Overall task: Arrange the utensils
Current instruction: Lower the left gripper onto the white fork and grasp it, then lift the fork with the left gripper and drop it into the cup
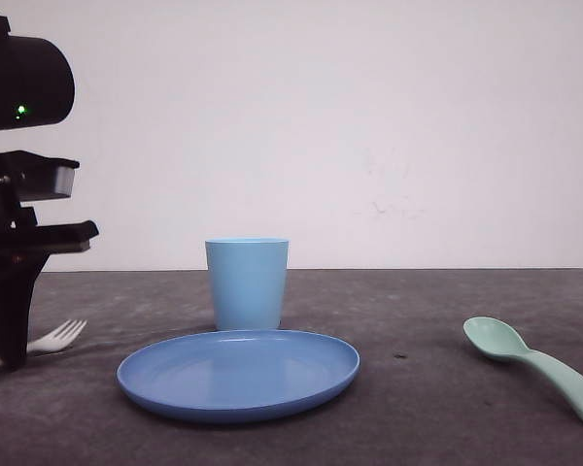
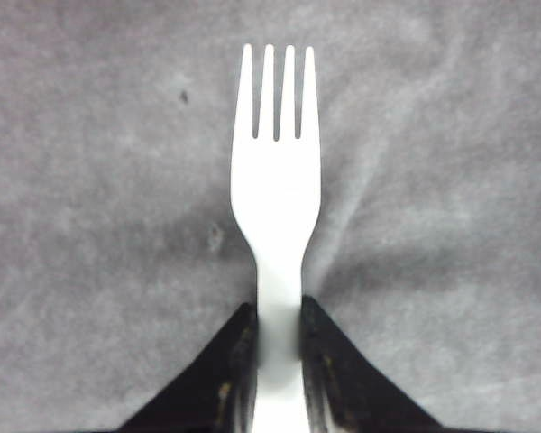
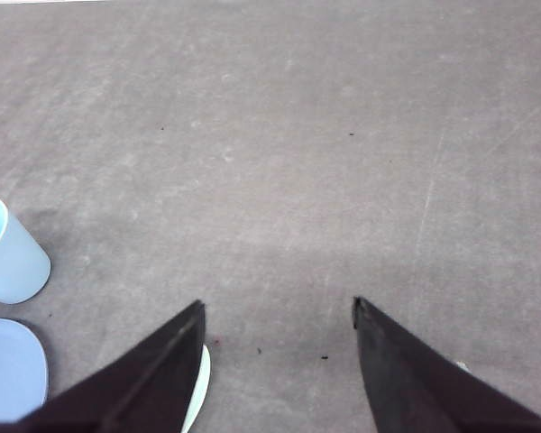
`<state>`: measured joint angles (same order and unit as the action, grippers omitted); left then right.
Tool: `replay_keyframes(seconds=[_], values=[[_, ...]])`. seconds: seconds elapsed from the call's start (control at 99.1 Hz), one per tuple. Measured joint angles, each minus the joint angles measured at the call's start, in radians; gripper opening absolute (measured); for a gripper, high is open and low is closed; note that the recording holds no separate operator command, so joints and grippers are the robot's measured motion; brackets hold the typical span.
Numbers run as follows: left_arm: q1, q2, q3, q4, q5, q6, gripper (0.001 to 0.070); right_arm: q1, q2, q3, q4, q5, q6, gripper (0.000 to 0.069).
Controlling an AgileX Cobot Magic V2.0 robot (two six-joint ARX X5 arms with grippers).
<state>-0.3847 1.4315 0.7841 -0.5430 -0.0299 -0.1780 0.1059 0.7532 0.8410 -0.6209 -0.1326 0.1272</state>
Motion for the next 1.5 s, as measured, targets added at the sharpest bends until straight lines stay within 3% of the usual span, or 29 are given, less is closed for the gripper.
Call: replay_keyframes(seconds=[0.232, 0.424, 0.585, 0.807, 1.049, 1.291, 1.503], values=[[-0.003, -0.174, 0.014, 0.166, 0.001, -0.007, 0.0045, 0.000, 0.000, 0.000, 0.000, 0.000, 0.000, 0.0328], [-0.039, -0.294, 0.018, 0.499, 0.030, -0.039, 0.0044, 0.000, 0.000, 0.000, 0.002, 0.001, 0.000, 0.0328], [-0.094, -0.243, 0.024, 0.741, 0.035, -0.044, 0.0044, 0.000, 0.000, 0.000, 0.027, 0.001, 0.000, 0.0328], [-0.141, -0.046, 0.024, 0.978, 0.036, -0.044, 0.0044, 0.007, 0.000, 0.000, 0.042, 0.001, 0.000, 0.0328], [-0.178, 0.115, 0.024, 1.068, 0.035, -0.043, 0.0045, 0.012, 0.000, 0.000, 0.042, 0.001, 0.000, 0.0328], [-0.192, 0.160, 0.024, 1.063, 0.035, -0.043, 0.0052, 0.017, 0.000, 0.000, 0.041, 0.001, 0.000, 0.0328], [-0.192, 0.160, 0.024, 1.045, 0.035, -0.044, 0.0236, 0.019, 0.001, 0.000, 0.024, 0.001, 0.000, 0.0328]])
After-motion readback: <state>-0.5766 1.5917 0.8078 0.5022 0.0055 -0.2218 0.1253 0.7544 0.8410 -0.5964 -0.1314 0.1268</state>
